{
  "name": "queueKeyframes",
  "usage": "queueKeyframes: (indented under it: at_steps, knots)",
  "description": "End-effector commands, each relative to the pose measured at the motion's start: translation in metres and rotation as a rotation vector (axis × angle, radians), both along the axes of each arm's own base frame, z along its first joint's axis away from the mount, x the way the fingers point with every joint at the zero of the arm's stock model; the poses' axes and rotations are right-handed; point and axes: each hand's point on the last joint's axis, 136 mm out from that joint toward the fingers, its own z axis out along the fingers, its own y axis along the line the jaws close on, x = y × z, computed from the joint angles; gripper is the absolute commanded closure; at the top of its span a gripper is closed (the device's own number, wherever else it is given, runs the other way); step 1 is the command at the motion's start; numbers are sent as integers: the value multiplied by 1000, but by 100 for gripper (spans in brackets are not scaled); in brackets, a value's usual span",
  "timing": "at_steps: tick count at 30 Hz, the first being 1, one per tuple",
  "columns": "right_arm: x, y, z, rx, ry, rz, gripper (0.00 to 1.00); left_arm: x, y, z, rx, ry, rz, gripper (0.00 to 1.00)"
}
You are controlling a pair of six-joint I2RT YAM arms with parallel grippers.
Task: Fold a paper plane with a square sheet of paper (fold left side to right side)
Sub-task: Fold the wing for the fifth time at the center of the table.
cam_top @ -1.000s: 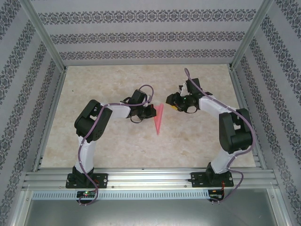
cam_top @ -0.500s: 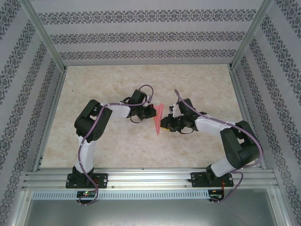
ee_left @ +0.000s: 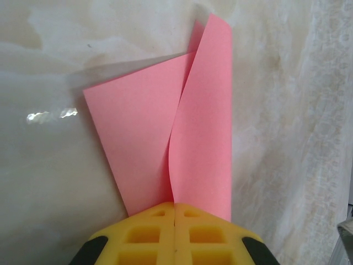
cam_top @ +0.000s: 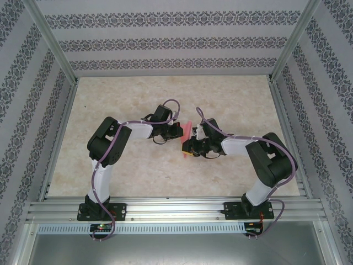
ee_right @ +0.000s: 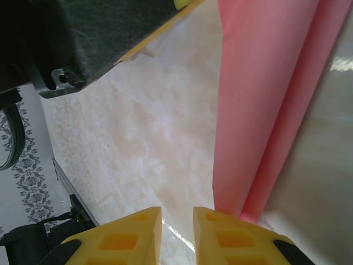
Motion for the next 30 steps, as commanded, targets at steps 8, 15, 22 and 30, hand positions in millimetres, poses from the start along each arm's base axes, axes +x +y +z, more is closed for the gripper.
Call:
queueKeyframes:
  at_steps: [8, 15, 22, 30]
  knots:
    - [2, 10, -6, 10, -12, 17, 77, 0, 9, -23, 57, 24, 8, 96]
    - [3, 11, -10, 3, -10, 16, 76, 0, 10, -24, 60, 23, 9, 96]
    - [3, 11, -14, -7, -4, 15, 76, 1, 10, -23, 56, 21, 11, 96]
    - [4, 13, -13, -10, -4, 15, 76, 0, 10, -24, 56, 24, 10, 96]
